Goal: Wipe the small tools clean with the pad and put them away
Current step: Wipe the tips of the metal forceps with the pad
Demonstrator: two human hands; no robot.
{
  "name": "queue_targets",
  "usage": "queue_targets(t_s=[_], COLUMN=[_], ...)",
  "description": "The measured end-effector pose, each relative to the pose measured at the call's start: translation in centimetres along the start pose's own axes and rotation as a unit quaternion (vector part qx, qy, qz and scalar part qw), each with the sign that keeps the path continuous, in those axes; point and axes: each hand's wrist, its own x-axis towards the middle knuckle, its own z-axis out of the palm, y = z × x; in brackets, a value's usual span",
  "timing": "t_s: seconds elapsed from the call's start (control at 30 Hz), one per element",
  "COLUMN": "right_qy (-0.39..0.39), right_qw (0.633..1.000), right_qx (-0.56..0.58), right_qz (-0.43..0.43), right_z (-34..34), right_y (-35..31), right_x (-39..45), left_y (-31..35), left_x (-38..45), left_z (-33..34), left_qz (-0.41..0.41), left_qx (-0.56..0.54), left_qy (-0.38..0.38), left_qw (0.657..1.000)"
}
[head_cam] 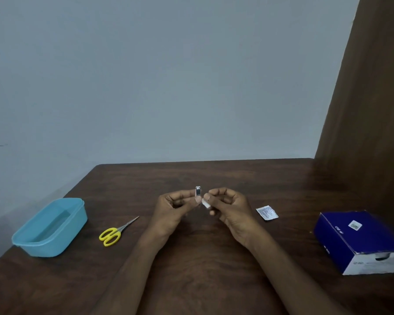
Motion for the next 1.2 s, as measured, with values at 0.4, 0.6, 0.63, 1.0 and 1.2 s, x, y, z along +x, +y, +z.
queue_targets(t_s=[0.4,0.6,0.63,1.0,1.2], right_qy=[0.084,0.071,0.075,0.099,0.070], right_qw=[0.979,0.955,0.954,0.981,0.983], right_qx=[-0.117,-0.217,-0.220,-0.111,-0.102], right_qz=[-0.143,-0.190,-0.191,-0.125,-0.135], right_z=[0.2,1.0,1.0,-0.3,-0.5], right_y=[0.6,0.9,0.9,0.5,0.3], right_x=[0.4,-0.1,-0.1,0.2,0.1], left_y=[-1.0,-1.0,-1.1,-1.4,-1.7], left_x=[0.0,-0.4,-0.4,0.0,0.3], left_z=[0.1,0.2,0.2,0.3,0.0], left_qz=[0.059,0.128,0.129,0.108,0.090], left_qx=[0.091,0.250,0.255,0.285,0.277], left_qy=[0.073,0.081,0.069,0.017,0.017], left_qw=[0.991,0.956,0.956,0.952,0.956])
